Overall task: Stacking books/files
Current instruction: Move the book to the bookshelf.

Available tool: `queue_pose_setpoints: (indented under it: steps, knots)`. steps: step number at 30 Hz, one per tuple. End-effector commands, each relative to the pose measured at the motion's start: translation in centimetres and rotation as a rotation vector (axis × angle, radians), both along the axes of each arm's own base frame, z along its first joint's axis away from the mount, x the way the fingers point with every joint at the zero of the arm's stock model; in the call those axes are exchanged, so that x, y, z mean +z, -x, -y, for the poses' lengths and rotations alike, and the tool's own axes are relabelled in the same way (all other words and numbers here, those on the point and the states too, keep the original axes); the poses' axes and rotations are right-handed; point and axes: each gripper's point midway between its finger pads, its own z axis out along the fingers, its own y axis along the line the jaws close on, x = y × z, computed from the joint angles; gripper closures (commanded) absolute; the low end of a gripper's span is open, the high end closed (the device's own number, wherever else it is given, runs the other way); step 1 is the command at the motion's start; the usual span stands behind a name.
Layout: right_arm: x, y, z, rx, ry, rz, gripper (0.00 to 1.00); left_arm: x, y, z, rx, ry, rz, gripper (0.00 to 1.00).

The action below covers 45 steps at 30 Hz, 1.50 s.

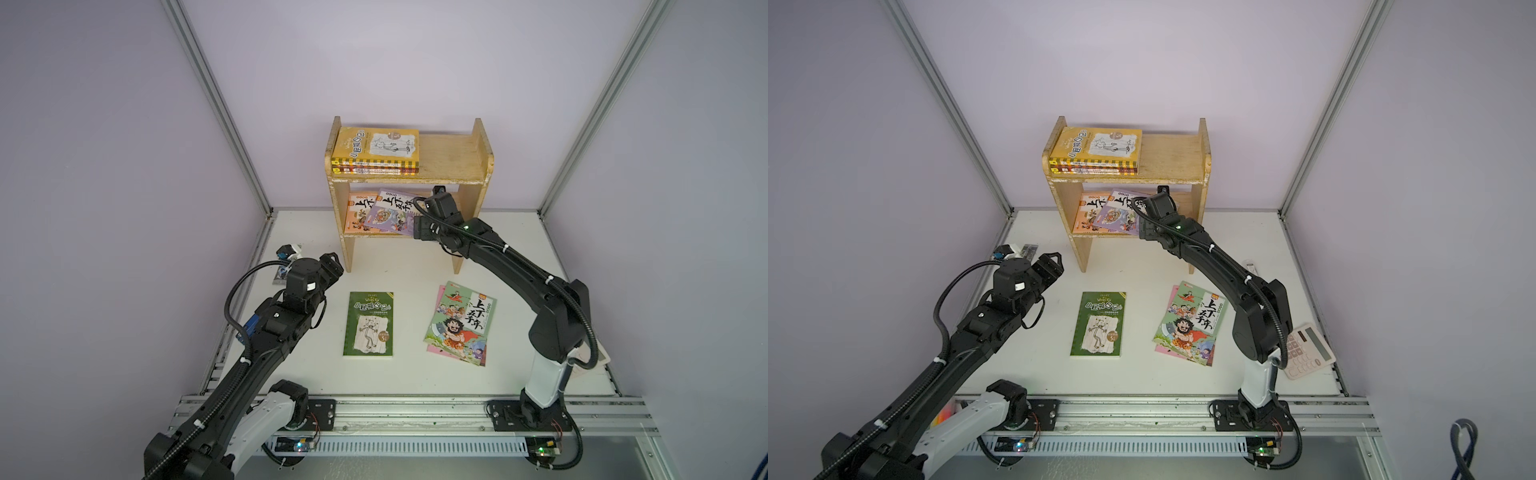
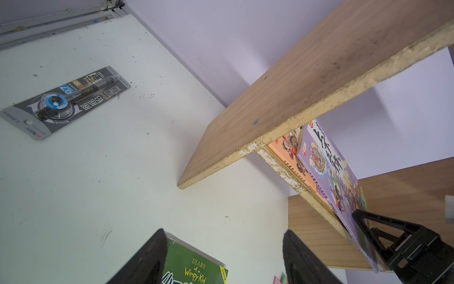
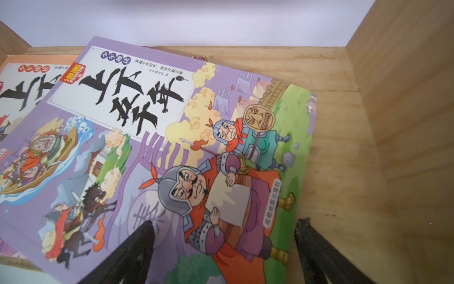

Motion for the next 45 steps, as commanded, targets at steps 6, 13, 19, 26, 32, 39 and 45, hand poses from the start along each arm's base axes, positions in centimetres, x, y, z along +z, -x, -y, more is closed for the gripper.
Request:
queue_pose_setpoints:
  steps: [6,13,19,26,32,39,45]
  knots:
    - [-2.1,-0.4,-0.3,0.116,0.154,-0.041,0.09,-0.3,0.5,-0.7,0.019,-0.025,-0.012,0.23]
    - [-2.5,-0.3,-1.1,0.237,0.22,-0.022,0.08,-0.3,0.6,-0.9,0.028,-0.032,-0.015,0.23]
    - [-3.8,-0.3,-1.4,0.313,0.288,-0.021,0.08,-0.6,0.6,-0.9,0.029,-0.036,-0.025,0.23]
    - [-2.7,-0.1,-1.5,0.273,0.213,-0.007,0.08,-0.6,0.6,-1.0,0.032,-0.036,-0.026,0.23]
    - [0.0,-0.1,0.3,0.071,0.096,0.023,0.07,-0.6,0.5,-0.9,0.029,-0.037,-0.027,0.23]
    - [2.2,0.1,1.2,-0.027,-0.028,0.041,0.07,-0.8,0.5,-0.8,0.024,-0.036,-0.027,0.23]
    - [1.3,-0.4,1.2,-0.048,-0.106,0.006,0.07,-0.9,0.5,-0.8,0.024,-0.037,-0.028,0.23]
